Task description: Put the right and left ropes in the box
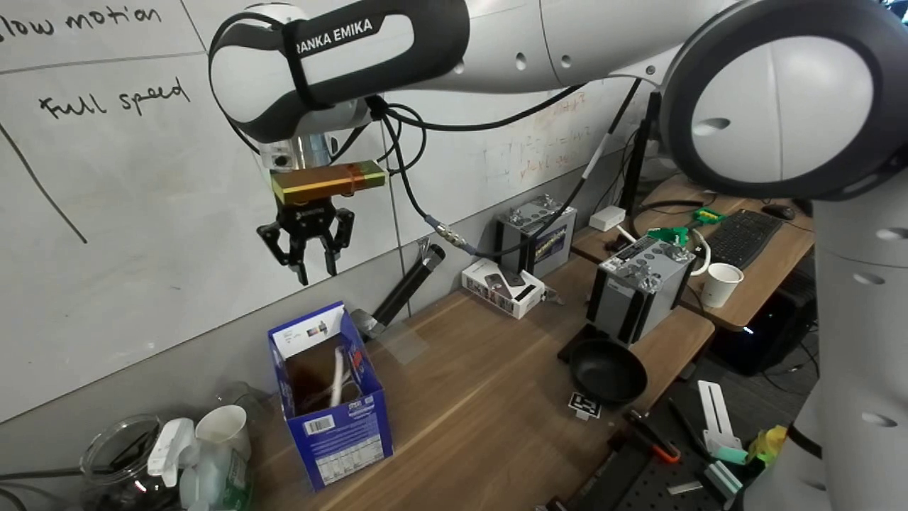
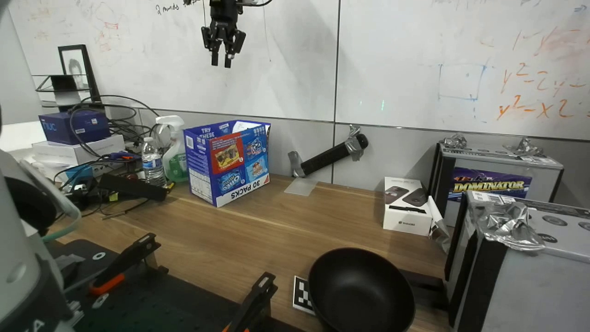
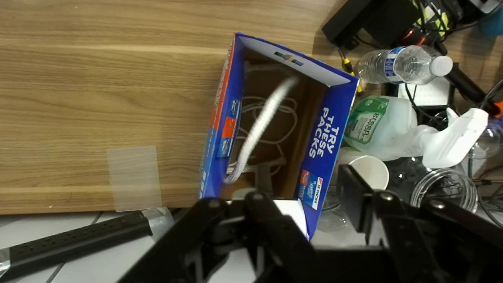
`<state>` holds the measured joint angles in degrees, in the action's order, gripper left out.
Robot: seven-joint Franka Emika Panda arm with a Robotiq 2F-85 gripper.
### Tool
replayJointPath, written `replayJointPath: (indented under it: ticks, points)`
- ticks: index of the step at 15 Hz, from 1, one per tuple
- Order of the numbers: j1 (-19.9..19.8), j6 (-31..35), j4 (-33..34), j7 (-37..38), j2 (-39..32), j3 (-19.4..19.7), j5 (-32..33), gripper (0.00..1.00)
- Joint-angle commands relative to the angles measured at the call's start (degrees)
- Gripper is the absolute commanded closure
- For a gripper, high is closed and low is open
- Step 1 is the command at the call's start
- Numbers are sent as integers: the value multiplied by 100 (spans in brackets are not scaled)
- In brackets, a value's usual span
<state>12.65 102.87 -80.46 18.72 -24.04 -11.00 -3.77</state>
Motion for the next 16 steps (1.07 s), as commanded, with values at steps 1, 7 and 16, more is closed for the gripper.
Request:
replayJointPath:
  ticks: [1, 7, 16]
  points:
    - [75, -40, 209, -81, -62, 90, -156, 18]
    - [63, -374, -217, -353, 314, 105, 29, 0]
    - [-84, -378, -3068, -340, 2342, 248, 327, 0]
